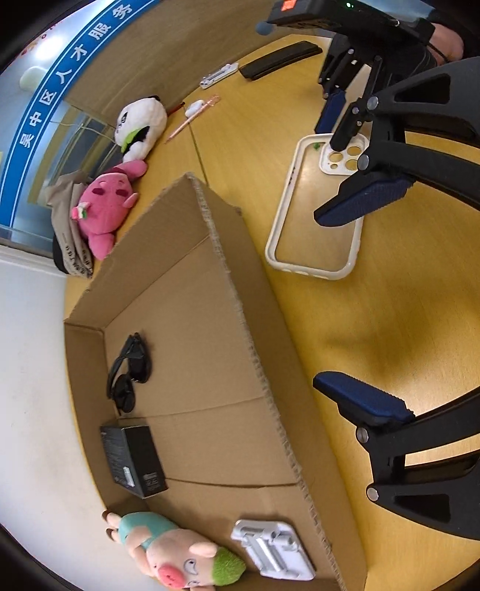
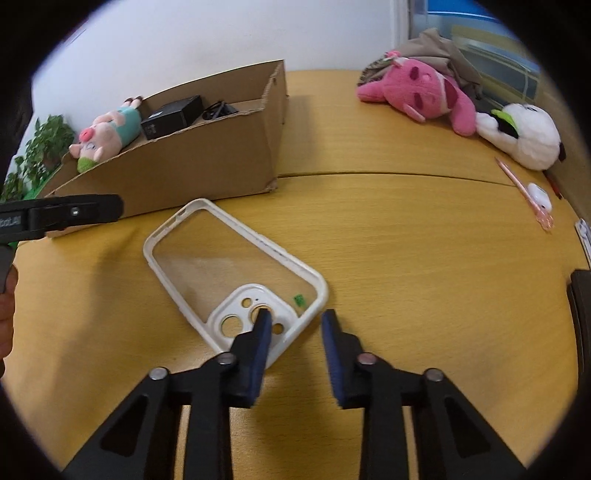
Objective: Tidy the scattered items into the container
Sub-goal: 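Withdraw the left gripper and move the right gripper to the clear phone case, then close the right gripper on the phone case bumper while the left gripper pinches it too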
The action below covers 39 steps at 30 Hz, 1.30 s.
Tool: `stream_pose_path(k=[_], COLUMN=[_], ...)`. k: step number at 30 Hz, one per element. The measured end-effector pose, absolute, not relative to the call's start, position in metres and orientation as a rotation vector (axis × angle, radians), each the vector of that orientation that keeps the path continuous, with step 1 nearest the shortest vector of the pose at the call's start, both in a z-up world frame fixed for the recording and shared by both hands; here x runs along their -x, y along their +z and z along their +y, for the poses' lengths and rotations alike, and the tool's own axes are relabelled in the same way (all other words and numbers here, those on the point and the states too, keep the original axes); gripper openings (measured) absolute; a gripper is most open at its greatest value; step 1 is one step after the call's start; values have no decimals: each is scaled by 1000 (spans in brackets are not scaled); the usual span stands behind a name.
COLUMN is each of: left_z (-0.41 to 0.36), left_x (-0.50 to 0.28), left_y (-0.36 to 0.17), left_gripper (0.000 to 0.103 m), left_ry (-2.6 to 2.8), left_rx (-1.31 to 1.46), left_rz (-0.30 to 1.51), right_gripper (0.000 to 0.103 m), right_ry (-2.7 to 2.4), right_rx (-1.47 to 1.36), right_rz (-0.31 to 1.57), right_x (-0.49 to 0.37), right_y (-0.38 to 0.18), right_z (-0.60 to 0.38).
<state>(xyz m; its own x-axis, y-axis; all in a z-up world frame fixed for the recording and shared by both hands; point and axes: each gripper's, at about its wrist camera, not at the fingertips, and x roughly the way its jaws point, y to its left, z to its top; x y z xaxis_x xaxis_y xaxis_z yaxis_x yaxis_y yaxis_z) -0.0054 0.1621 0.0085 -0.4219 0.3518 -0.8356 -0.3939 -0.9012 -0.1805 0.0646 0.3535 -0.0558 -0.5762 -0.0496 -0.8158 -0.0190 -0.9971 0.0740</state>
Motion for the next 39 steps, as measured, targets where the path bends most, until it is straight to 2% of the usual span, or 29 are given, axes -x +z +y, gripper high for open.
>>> stream_pose_path(k=[3,7,9,18,24,25,26,27,28,30,32,39], left_z=[163,159,153,114,118,120,120,120,119,112,104,92], left_x=[2,-6,-11,-47,-60,-60,-60,-60,-59,-57,-57,-56], left_y=[-1,-14,-19,-17,-22,-21,-21,-21,-21,-22,-24,-24], left_gripper=[81,76,76,73,73,69,61,45,40,22,11,8], left_ry=[2306,2285,2301,2346,2295,2319,2337,2344,2352,2378,2389,2413], left_rx=[1380,1429,1458,1572,1607,1591,1592,1593,1594,1599,1607,1609], left_rz=[71,47,41,-81,-128,-126,-130,-144,-159,-173,-201,-245], right_gripper=[22,12,10,8,7,7,7,7,7,7,7,6], right_ry=[-2740,-2676,-2657,-2641,-2667,-2668,-2667,-2664,-2656,-2645,-2646,-2631], right_rx=[-1412,-1399,-1395,-1386,-1395,-1394,-1394,-1394,-1393,-1390,-1387,-1368], right_rz=[-97,-77,-83,-61,-85,-86,-87,-88,-94,-108,-122,-148], right_x=[-65,-62,-59,-56,-53,-53,-53,-53,-54,-56,-59,-63], right_y=[-56,-56,-56,-55,-55,-55,-55,-55,-55,-55,-56,-55], right_z=[353,347,343,320,318,317,315,313,311,310,310,306])
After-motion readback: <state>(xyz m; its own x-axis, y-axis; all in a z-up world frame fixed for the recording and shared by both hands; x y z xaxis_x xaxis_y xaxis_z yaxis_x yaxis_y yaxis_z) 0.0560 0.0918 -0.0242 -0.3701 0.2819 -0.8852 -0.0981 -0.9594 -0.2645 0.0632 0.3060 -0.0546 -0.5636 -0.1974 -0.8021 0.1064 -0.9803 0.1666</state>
